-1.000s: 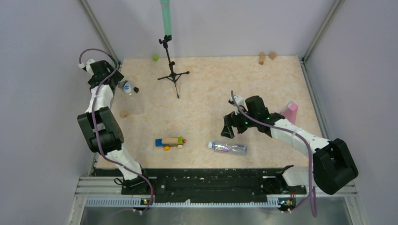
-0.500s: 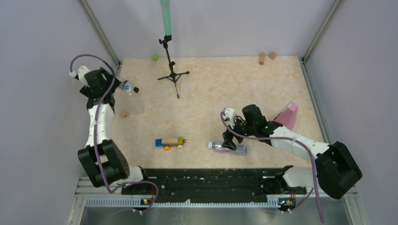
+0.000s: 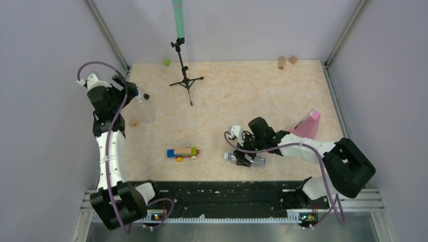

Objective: Unscrew the bottle caps
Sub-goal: Move the plastic bottle to the center of the board, then pick up the plastic bottle at the center of the board.

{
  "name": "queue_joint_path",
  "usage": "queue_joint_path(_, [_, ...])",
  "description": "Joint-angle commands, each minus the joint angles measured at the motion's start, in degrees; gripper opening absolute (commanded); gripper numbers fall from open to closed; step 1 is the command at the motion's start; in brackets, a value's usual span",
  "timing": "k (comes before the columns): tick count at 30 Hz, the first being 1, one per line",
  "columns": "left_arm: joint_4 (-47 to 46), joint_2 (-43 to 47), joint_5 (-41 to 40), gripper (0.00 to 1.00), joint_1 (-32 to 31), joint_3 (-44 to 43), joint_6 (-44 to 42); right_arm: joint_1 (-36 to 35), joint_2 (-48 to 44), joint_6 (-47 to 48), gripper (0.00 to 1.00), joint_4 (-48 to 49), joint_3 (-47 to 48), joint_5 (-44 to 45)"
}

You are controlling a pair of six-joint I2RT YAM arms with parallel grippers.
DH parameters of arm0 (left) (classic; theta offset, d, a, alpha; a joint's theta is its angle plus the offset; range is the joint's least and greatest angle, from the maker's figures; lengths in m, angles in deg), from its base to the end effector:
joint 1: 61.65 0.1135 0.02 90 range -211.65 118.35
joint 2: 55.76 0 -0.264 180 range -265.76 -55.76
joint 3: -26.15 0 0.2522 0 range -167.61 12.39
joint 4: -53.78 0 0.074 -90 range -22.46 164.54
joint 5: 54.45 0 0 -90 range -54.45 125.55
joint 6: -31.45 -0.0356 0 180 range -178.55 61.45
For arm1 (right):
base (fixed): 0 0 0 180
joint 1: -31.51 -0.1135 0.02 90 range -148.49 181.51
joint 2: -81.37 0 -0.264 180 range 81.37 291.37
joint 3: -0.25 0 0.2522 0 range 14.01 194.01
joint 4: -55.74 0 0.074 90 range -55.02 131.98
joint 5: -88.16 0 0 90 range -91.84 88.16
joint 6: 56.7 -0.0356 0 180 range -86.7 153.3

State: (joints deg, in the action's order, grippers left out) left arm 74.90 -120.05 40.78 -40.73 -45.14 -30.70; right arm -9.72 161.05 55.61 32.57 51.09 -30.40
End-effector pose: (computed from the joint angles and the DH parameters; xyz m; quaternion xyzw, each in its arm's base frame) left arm 0.2458 0.0905 0.3554 -0.2997 0.7291 -0.0730 0.6109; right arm 0.1831 0.1831 0.1686 -0.5507 0.7368 0.2819 0.2728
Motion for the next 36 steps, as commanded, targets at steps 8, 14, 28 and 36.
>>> queue_joint_path(8, [-5.9, 7.0, 15.4, 0.88, -10.5, 2.6, 1.5, -1.0, 6.6, -3.9, 0.66, 3.5, 7.1, 2.6])
queue_joint_path(14, [-9.7, 7.6, 16.7, 0.88, -19.0, 5.1, -0.1, -1.0, 8.4, -13.7, 0.45, 6.6, 9.1, 2.7])
queue_joint_path(28, [-26.6, 12.0, 16.1, 0.87, -35.6, 23.2, 8.0, -0.3, -2.4, -46.3, 0.28, 30.0, 5.5, 17.0])
queue_joint_path(36, [-38.7, 10.8, 23.9, 0.83, -41.9, 31.8, 16.7, 3.9, -5.3, -72.9, 0.12, 41.6, 0.2, 26.4])
